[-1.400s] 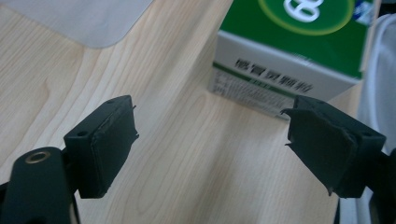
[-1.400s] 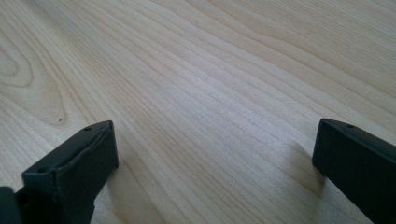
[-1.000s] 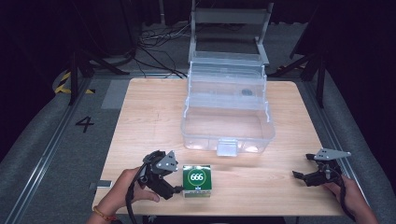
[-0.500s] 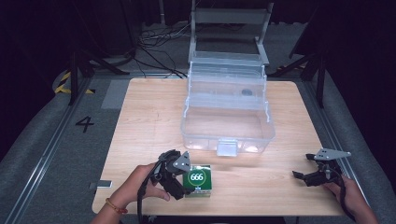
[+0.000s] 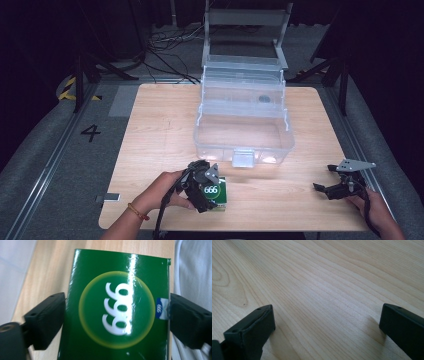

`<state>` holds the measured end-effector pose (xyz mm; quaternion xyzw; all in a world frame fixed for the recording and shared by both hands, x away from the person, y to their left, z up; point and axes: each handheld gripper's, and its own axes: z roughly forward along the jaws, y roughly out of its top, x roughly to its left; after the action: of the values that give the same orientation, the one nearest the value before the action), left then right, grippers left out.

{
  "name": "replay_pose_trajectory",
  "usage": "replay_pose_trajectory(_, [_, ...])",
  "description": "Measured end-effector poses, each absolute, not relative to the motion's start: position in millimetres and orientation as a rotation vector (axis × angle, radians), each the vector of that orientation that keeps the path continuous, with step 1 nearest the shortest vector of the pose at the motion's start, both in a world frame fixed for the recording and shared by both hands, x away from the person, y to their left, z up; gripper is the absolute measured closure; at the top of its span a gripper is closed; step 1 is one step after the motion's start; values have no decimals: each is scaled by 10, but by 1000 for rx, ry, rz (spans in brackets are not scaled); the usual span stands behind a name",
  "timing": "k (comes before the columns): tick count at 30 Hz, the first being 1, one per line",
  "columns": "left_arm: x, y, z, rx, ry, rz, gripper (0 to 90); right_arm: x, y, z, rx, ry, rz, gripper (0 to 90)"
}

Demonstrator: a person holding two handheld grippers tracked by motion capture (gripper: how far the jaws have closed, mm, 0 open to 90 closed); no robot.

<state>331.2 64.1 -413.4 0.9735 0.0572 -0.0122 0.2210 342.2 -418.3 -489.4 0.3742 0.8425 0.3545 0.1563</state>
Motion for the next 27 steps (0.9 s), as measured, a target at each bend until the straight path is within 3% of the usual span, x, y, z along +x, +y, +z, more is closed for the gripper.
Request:
replay_pose_trajectory(15, [3364,483,-4156,2841,44,-63,137,3422,-4182,-4895,1072,2410,1016,6])
replay_pose_trajectory(27, [3362,562,-4143,2839,31,-27,160,3420,-4183,-4894,1071,2412,1015,6])
